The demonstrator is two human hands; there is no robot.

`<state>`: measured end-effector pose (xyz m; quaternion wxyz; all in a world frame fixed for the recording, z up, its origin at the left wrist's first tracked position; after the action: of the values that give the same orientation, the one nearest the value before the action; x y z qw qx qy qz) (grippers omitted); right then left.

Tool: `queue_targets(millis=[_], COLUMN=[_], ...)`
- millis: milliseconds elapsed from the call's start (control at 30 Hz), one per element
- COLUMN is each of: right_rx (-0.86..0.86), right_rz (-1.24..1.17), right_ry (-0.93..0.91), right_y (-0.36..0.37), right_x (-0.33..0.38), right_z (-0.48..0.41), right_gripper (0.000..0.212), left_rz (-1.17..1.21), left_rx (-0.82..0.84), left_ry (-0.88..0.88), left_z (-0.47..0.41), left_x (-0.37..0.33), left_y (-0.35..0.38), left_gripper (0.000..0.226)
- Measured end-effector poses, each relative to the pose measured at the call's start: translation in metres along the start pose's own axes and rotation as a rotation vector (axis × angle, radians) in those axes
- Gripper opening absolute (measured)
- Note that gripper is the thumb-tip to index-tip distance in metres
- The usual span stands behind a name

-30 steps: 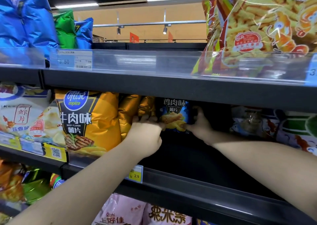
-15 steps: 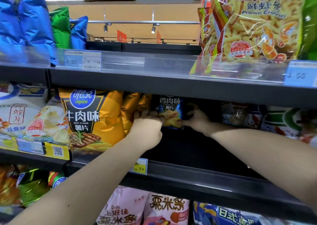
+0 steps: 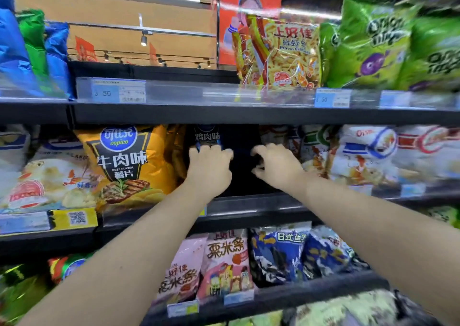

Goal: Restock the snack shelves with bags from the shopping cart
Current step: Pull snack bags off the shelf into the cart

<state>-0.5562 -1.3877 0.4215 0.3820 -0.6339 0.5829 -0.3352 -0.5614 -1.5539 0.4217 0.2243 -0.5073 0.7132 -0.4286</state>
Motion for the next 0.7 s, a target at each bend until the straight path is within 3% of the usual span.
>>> queue_targets(millis=[233, 700], right_rx=[-0.067, 0.09], right_rz=[0.254, 0.585], right_ry=[0.17, 0.782], right_y=[-0.042, -0.082], right_x=[-0.011, -0.12], right_z=[0.131, 0.422], right_gripper=[0.054, 0.046], left_rz=[0.233, 0.499], left_rx=[-0.066, 0.014], left_ry=[0.163, 0.734], left_z=[0.048, 0.167], left_x=[-0.077, -0.374], left_y=[-0.009, -0.024], left_gripper=[0.036, 0.032])
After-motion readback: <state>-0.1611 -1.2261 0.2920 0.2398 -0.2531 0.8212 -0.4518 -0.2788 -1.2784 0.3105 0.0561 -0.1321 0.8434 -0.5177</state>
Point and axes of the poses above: each hand's wrist, its own z-axis away from the middle knuckle, its own y-axis out of the palm, x = y × z, the point moved 2 cm from there along -z, towards the middle knuckle, and after that the axes turned 1 degree about y, right-handed, at the moved point
